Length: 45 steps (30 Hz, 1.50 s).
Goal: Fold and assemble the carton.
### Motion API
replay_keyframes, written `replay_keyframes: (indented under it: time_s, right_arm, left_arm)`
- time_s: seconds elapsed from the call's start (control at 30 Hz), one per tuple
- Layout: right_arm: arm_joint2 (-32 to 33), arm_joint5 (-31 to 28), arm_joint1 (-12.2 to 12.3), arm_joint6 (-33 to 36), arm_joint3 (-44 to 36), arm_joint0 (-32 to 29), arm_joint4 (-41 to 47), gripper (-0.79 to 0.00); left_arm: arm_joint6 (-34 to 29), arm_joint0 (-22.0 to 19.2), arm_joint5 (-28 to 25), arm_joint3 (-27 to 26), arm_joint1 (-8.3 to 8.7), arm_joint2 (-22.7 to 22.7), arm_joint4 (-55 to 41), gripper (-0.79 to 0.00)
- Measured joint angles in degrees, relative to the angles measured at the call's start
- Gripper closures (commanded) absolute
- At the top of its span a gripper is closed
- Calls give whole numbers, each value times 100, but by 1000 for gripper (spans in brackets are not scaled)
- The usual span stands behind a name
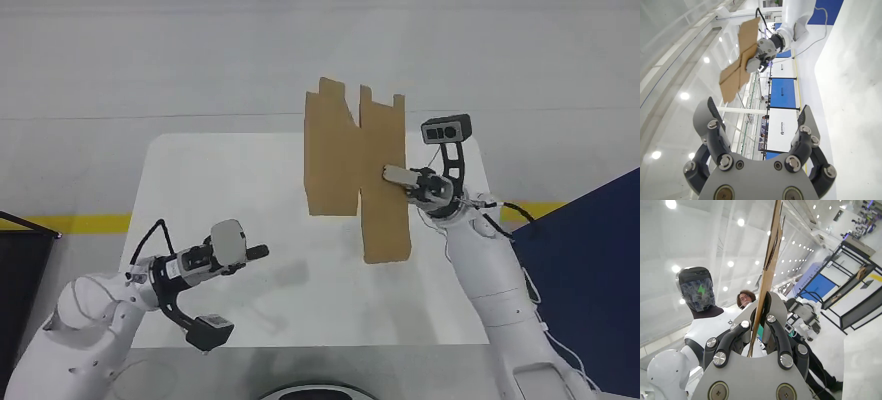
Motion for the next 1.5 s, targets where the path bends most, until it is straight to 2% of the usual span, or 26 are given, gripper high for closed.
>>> replay_keyframes:
  time_s: [0.2,0.33,0.53,0.67,0.73,0.87,0.9,0.97,1.23,1.27,1.3,1.33,1.43,1.5]
  right_arm:
    - [428,-202,-48,-202,-628,-474,-340,0]
    - [494,-259,-79,-259,-814,-602,-538,0]
    - [540,-382,-119,-382,-783,-676,-694,0]
    - [505,-613,-138,-614,-432,-649,-1091,0]
    - [400,-757,-153,-759,-221,-601,-1273,0]
    - [246,-968,-176,-970,175,-479,-1438,0]
    - [212,-1014,-180,-1017,283,-444,-1466,0]
    - [163,-1053,-185,-1056,396,-403,-1483,0]
    - [110,-1021,-186,-1023,447,-396,-1406,0]
    - [110,-1022,-186,-1024,447,-396,-1407,0]
    - [109,-1020,-186,-1029,442,-397,-1411,0]
    - [107,-1019,-188,-1074,421,-405,-1450,0]
    - [97,-1102,-200,-1583,300,-429,-1941,0]
    - [41,-1132,-211,-1862,198,-462,-2215,0]
  left_arm:
    - [68,-176,-226,118,-24,445,234,-785]
    - [12,-276,-215,174,-37,541,170,-785]
    - [-13,-312,-228,189,-38,511,41,-785]
    - [-63,-276,-252,172,-52,551,-64,-785]
    - [-75,-201,-354,208,-88,645,-662,-785]
    - [41,-108,-819,596,-193,838,-2880,-785]
    - [-29,-115,-972,776,-223,874,-3509,-785]
    - [-305,-113,-1150,997,-248,919,-4134,-785]
    - [-339,-88,-1185,977,-260,956,-4287,-785]
    - [-427,-27,-1297,932,-291,1033,-4408,-628]
    - [-598,51,-1589,841,-349,1166,-4730,-289]
    - [-731,75,-1875,780,-391,1257,-5103,-197]
    - [-1567,60,-2811,773,-477,1509,-7132,-191]
    - [-2262,58,-3237,771,-513,1651,-8990,-268]
